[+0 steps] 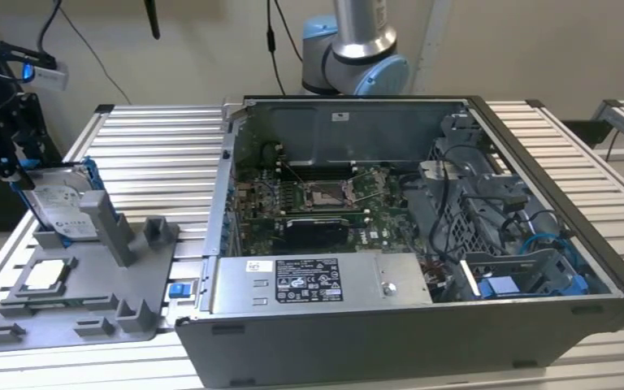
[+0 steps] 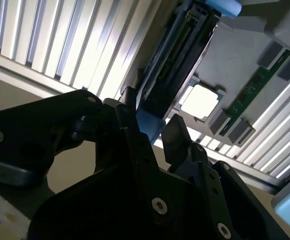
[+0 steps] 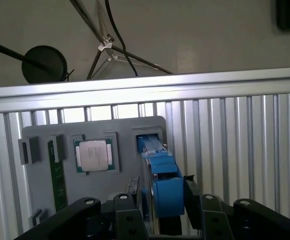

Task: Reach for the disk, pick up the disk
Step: 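Pick up the disk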

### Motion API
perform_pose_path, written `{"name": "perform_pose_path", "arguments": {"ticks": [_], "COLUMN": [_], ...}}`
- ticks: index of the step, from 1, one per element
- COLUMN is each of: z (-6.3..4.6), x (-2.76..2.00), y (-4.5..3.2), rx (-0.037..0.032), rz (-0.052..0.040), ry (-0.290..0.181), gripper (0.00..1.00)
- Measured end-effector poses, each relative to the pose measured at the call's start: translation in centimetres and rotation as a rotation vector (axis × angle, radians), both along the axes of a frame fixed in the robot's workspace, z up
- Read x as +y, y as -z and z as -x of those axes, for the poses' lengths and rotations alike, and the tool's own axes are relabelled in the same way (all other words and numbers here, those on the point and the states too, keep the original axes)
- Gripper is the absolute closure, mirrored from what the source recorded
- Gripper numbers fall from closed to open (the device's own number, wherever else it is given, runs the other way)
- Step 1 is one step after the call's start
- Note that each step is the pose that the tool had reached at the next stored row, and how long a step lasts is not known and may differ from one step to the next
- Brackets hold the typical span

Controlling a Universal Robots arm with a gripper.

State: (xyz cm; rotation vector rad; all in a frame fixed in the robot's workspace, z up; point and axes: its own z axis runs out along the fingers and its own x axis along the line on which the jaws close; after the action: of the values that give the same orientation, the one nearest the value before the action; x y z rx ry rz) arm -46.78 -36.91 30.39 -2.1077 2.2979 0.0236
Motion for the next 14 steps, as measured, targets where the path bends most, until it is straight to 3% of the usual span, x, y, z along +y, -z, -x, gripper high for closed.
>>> {"name": "perform_pose_path", "arguments": {"ticks": [14], "z": [0.0], "x": [0.0], "y": [2.26], "rx": [-0.0018], "rz": [-0.0042], "ry": [-0.008], "gripper": [0.0]}}
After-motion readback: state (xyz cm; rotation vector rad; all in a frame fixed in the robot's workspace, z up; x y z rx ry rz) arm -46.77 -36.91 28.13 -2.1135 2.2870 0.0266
